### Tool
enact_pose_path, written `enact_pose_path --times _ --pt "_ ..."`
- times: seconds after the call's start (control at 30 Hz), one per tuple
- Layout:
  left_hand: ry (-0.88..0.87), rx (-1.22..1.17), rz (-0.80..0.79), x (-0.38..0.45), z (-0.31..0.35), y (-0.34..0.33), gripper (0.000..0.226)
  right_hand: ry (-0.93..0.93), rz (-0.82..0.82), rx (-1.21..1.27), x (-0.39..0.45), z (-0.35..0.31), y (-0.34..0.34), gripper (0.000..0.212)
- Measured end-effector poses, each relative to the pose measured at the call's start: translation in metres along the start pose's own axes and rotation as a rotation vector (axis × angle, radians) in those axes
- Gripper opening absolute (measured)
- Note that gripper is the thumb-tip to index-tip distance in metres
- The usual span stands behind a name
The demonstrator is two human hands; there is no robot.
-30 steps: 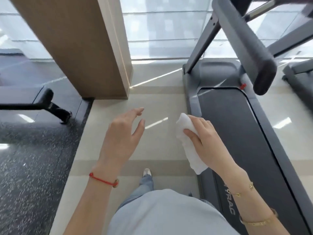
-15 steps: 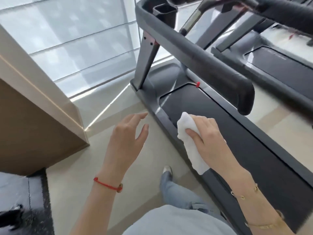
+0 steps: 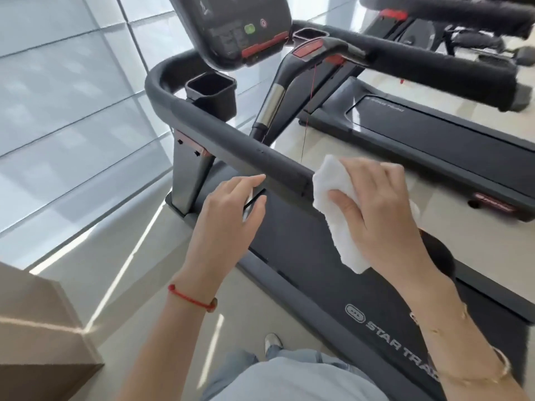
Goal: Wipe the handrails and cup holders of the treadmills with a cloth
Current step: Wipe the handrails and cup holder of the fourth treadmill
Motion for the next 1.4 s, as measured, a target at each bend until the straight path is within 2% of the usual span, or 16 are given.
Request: enact_pose_path --times 0.07,0.13,0.23,0.27,0.37,0.53,0.6,0.7,0.77,0.83,1.03,1.13,1.23,1.3,1.4 --pt "-0.043 -0.01 -0.033 0.031 -0.01 -0.003 0.033 -0.02 0.046 -0.08 0.028 0.006 -0.006 0.044" --pt "-0.093 -0.016 -0.066 0.06 -0.021 -0.007 0.033 -0.074 0.012 -0.144 0.049 0.009 -0.019 0.048" --pt "-0.166 -0.016 -0.149 0.094 -0.038 -0.016 0.034 -0.227 -0.253 -0.326 0.062 0.009 -0.053 0.06" --pt "-0.193 -0.019 -0.184 0.104 -0.044 -0.018 0.035 -0.274 -0.293 -0.354 0.061 0.01 -0.062 0.061" --pt "-0.28 -0.013 -0.271 0.125 -0.058 -0.02 0.034 -0.378 -0.171 -0.296 0.058 0.014 -0.07 0.054" --pt "-0.409 -0.011 -0.388 0.149 -0.076 -0.024 0.028 -0.367 -0.131 -0.353 0.094 -0.019 -0.104 0.046" --pt "-0.425 -0.026 -0.403 0.155 -0.082 -0.025 0.027 -0.41 -0.052 -0.389 0.098 -0.023 -0.112 0.043" --pt "-0.464 -0.03 -0.442 0.16 -0.088 -0.029 0.028 -0.572 0.055 -0.474 0.064 -0.004 -0.099 0.035" --pt "-0.489 -0.043 -0.475 0.16 -0.084 -0.033 0.028 -0.728 0.114 -0.54 0.044 0.007 -0.084 0.037" --pt "-0.508 -0.046 -0.505 0.157 -0.079 -0.036 0.028 -0.803 0.143 -0.568 0.049 0.007 -0.084 0.04" --pt "-0.522 -0.013 -0.523 0.148 -0.062 -0.046 0.027 -0.692 0.147 -0.51 0.069 0.002 -0.106 0.041" --pt "-0.518 -0.018 -0.525 0.14 -0.044 -0.056 0.027 -0.656 0.232 -0.544 0.042 0.013 -0.091 0.041" --pt "-0.529 -0.035 -0.53 0.127 -0.019 -0.069 0.029 -0.713 0.253 -0.59 -0.002 0.036 -0.062 0.039" --pt "-0.541 -0.041 -0.54 0.118 -0.002 -0.079 0.03 -0.8 0.286 -0.542 -0.036 0.054 -0.037 0.038" --pt "-0.546 -0.037 -0.551 0.105 0.021 -0.093 0.03 -0.952 0.362 -0.29 -0.059 0.072 -0.019 0.035"
Point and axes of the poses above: each hand's wrist, its own x-axis towards the middle knuckle, its own y-axis out of the back of the hand, z = x × y, the point moved 1 cm from there along x, towards the middle knuckle, and after that the axes turned 8 degrees about -z, right-handed, at the moved point
